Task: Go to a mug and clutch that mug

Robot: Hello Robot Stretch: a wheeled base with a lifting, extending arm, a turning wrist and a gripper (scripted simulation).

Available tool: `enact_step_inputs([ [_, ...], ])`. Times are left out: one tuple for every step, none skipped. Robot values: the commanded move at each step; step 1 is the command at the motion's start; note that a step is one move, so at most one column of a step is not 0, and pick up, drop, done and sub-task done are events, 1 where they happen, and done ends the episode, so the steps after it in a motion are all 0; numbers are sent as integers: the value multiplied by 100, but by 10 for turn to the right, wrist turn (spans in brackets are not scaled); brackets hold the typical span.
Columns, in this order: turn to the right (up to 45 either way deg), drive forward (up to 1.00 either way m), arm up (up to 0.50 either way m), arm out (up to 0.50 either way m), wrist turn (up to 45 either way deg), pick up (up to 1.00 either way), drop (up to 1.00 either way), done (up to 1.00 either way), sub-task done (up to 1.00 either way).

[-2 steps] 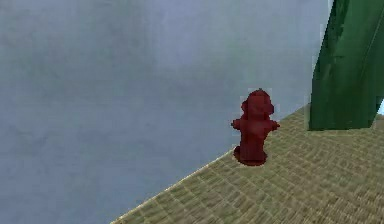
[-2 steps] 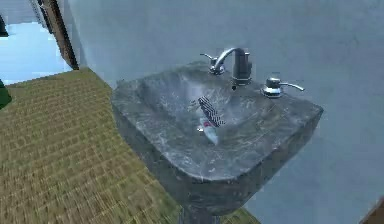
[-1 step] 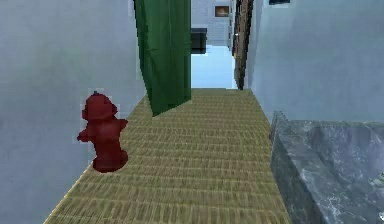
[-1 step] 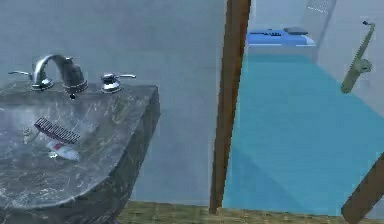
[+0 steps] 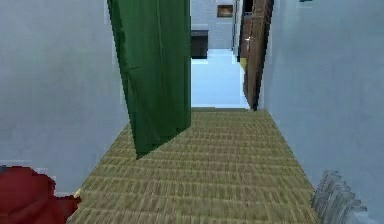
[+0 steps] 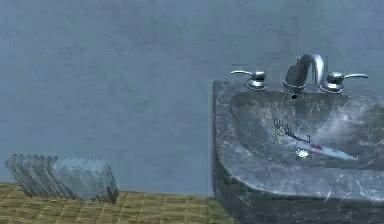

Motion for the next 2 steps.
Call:
enact_step_inputs([
  [90, 0, 0, 0, 0, 0, 0, 0, 0],
  [0, 100, 0, 0, 0, 0, 0, 0, 0],
])
